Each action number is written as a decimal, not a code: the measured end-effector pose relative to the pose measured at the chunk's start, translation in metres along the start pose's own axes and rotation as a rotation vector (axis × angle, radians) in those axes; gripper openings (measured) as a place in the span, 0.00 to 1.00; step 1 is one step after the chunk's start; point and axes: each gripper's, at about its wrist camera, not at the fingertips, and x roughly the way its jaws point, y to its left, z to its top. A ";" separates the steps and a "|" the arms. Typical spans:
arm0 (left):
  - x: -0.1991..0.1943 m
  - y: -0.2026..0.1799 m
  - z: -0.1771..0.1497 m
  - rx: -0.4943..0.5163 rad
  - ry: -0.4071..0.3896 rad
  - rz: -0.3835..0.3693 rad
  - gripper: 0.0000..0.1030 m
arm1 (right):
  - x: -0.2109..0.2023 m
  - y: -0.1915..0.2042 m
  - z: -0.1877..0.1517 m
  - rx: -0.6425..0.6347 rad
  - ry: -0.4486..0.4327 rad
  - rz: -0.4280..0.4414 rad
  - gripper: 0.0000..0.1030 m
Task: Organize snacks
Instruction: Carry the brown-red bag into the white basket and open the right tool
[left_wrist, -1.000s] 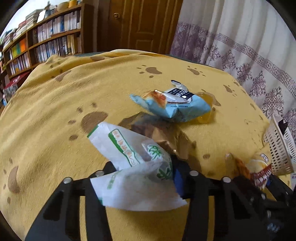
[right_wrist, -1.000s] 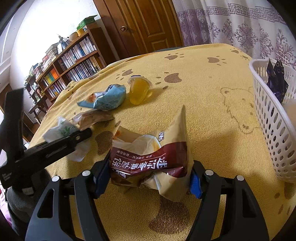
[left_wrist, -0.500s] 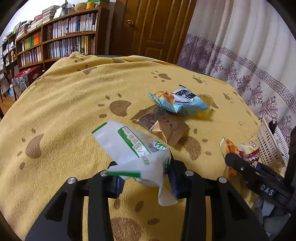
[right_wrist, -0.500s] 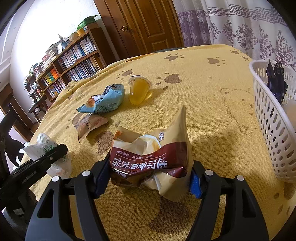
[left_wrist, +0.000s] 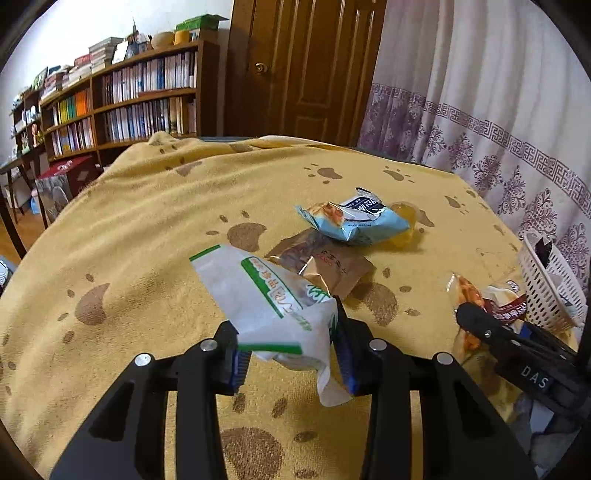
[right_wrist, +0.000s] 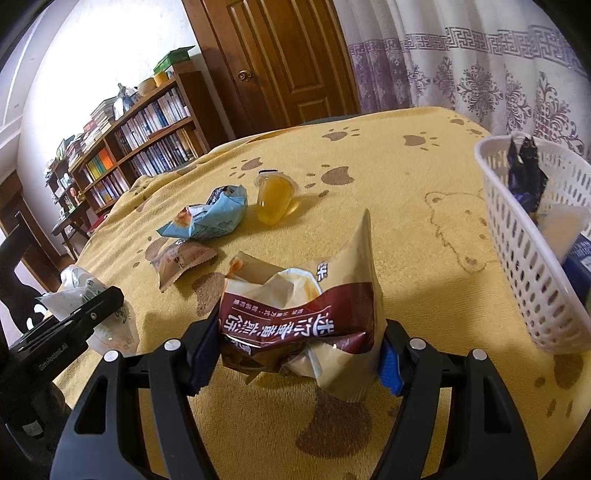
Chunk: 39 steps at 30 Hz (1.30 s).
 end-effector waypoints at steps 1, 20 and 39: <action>-0.001 -0.001 0.000 0.004 -0.004 0.005 0.38 | -0.002 -0.001 -0.001 0.007 -0.004 -0.002 0.69; -0.011 -0.015 -0.002 0.051 -0.035 0.000 0.38 | -0.064 -0.004 0.005 0.023 -0.116 -0.050 0.69; -0.009 -0.019 -0.005 0.068 -0.031 -0.008 0.38 | -0.141 -0.103 0.044 0.182 -0.318 -0.280 0.69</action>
